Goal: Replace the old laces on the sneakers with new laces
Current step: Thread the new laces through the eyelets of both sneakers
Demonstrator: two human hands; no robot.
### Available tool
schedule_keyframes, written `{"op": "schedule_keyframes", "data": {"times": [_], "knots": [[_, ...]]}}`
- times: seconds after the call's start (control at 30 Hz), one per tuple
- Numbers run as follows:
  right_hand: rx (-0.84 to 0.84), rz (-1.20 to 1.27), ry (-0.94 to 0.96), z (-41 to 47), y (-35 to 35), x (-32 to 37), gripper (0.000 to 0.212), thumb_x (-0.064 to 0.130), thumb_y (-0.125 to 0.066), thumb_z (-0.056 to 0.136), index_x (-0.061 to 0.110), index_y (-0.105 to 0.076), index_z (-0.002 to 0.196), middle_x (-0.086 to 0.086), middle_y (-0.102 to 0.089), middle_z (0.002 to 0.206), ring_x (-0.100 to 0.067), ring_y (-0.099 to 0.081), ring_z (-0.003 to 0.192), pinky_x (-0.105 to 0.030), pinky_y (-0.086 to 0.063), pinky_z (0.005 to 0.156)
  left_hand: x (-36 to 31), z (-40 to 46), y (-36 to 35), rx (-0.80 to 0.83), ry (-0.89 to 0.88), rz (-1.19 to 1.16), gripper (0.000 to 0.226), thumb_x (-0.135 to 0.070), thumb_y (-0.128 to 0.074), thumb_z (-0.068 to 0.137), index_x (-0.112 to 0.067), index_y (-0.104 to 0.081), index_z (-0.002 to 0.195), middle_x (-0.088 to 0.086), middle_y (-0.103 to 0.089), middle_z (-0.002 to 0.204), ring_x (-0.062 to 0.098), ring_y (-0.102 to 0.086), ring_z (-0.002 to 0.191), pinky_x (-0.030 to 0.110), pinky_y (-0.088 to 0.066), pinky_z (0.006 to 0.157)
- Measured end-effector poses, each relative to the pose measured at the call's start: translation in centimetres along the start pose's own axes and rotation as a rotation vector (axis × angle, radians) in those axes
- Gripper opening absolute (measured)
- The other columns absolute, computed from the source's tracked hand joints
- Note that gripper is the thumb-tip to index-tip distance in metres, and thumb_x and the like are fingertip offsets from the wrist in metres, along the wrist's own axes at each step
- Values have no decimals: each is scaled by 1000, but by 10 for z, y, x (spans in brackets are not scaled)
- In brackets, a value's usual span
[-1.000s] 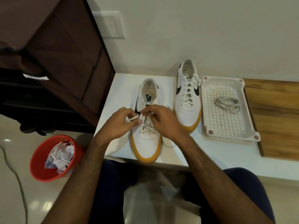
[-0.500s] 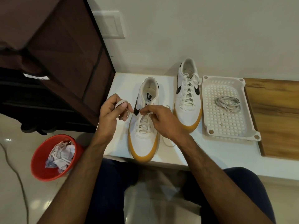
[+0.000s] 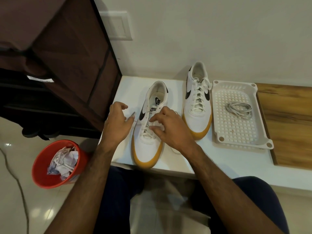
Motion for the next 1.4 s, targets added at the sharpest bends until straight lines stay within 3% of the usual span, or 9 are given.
{"op": "schedule_keyframes", "data": {"times": [0.1,0.2,0.47,0.67,0.9,1.1,1.2,1.33,1.4], "knots": [[17,-155,2,-2,-12,12,23,34,-68,94,18,-72,110,-2,-53,100,-23,-54,91,-44,-49,79,-12,-3,-5,95,-126,-47,26,-25,-66,97,-23,-51,118,-8,-47,123,8,-61,92,21,-49,73],[31,-156,-27,-1,-13,13,15,27,-63,94,15,-70,101,-3,-50,98,-25,-53,92,-46,-47,79,-14,-6,-17,252,-182,-44,11,-25,-63,98,-23,-59,107,-6,-58,109,9,-62,94,25,-51,78],[167,-85,-20,1,1,-4,11,28,-63,97,25,-69,105,8,-43,97,-15,-45,97,-35,-31,82,-10,-9,-23,452,-120,-74,16,-19,-69,95,-21,-57,107,-5,-65,95,14,-61,87,14,-43,71],[119,-205,49,-4,9,-13,20,47,-64,93,34,-63,109,10,-46,101,-15,-45,98,-38,-34,87,-8,-7,-14,393,-215,161,21,-12,-47,103,-21,-64,95,-8,-64,98,12,-60,94,37,-48,88],[161,-166,109,-5,11,-17,21,43,-65,89,31,-60,106,9,-47,103,-13,-44,96,-40,-41,85,-33,-19,15,339,-242,-504,25,-13,-45,94,-16,-50,70,-13,-51,69,4,-50,72,12,-39,73],[200,15,82,-4,16,-26,36,38,-73,88,31,-62,121,10,-49,100,-9,-47,93,-33,-42,83,-35,-12,36,48,-283,-853,27,-20,-56,91,1,-61,75,1,-67,91,14,-56,85,23,-44,80],[206,44,75,-5,18,-30,39,37,-74,89,31,-59,124,7,-55,101,-10,-52,93,-40,-49,83,-49,-12,54,-29,-327,-934,36,-18,-55,92,14,-55,76,-2,-69,79,21,-64,86,36,-47,92],[203,58,39,-5,17,-31,36,37,-73,91,34,-58,123,7,-57,99,-7,-52,91,-46,-50,83,-81,-23,79,38,-469,-1091,28,-31,-63,95,-25,-62,68,-7,-61,65,14,-57,64,39,-49,79],[203,64,30,-5,17,-31,34,37,-72,92,35,-58,123,7,-57,95,-9,-52,90,-46,-51,83,-98,-30,91,87,-532,-1182,30,-41,-66,92,-27,-59,67,-8,-57,64,12,-49,57,35,-46,70]]}}
Point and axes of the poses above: each hand's wrist, its own z-axis towards the middle knuckle, its own y-axis out of the back of the hand, x = y × z, the point moved 4 cm from there along z, towards the middle knuckle
